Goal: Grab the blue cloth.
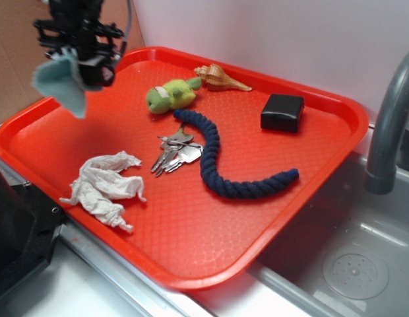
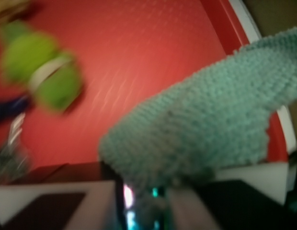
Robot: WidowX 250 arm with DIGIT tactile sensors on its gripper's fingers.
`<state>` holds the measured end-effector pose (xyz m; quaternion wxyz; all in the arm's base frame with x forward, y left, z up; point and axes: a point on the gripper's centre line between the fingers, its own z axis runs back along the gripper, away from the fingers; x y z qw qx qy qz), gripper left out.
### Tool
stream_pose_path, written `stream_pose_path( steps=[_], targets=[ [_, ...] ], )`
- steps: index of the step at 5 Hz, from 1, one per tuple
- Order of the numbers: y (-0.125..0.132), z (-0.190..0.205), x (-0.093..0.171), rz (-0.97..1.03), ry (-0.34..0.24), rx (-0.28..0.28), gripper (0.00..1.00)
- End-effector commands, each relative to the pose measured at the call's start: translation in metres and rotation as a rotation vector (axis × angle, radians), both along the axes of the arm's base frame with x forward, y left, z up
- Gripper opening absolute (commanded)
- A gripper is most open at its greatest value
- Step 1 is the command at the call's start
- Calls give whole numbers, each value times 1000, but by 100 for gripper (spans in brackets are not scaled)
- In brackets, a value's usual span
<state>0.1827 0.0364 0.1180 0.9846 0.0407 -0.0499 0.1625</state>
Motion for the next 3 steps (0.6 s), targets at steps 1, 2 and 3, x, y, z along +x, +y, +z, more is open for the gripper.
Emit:
stream_pose_path(
  steps=[1, 2, 3],
  targets=[
    [-22, 51, -7, -173, -143, -8, 0],
    [-28, 67, 4, -286, -178, -49, 0],
    [-23, 73, 8, -260, -159, -37, 0]
  ],
)
